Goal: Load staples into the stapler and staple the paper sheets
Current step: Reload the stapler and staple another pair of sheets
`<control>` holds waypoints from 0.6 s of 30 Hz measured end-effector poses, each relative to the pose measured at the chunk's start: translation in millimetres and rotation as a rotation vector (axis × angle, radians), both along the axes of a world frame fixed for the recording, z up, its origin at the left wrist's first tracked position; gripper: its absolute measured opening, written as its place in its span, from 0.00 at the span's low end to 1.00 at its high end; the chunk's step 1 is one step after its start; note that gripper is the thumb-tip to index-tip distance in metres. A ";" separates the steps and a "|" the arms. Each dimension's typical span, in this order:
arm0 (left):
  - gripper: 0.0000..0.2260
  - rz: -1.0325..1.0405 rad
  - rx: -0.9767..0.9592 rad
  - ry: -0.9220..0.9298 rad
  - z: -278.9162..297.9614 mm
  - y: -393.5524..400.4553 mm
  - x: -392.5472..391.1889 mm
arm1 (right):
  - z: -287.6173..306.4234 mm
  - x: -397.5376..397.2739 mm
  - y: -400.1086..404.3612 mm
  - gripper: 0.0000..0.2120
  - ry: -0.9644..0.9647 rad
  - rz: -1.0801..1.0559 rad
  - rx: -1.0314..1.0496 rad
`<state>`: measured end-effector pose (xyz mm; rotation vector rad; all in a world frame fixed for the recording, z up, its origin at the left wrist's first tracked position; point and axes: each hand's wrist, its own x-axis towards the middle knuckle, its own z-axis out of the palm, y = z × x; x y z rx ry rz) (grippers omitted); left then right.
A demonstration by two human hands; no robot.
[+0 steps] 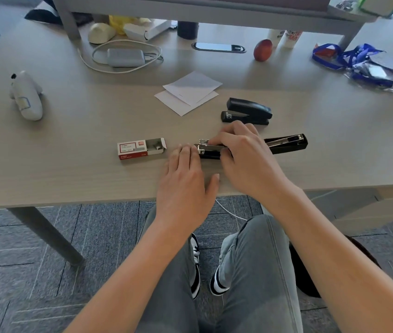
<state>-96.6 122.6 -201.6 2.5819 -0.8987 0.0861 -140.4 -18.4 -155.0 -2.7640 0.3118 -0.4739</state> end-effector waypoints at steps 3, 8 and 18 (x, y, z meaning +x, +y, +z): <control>0.34 0.003 0.001 -0.007 0.4 0.2 0.1 | -3.6 -10.3 -1.9 0.15 -0.107 -0.046 0.045; 0.37 -0.020 -0.063 0.040 6.2 -0.3 -3.3 | -6.9 -42.3 0.1 0.06 -0.311 -0.271 0.354; 0.32 -0.027 -0.014 0.008 8.6 -17.9 -7.3 | -11.4 -51.4 -34.3 0.26 -0.383 -0.605 1.468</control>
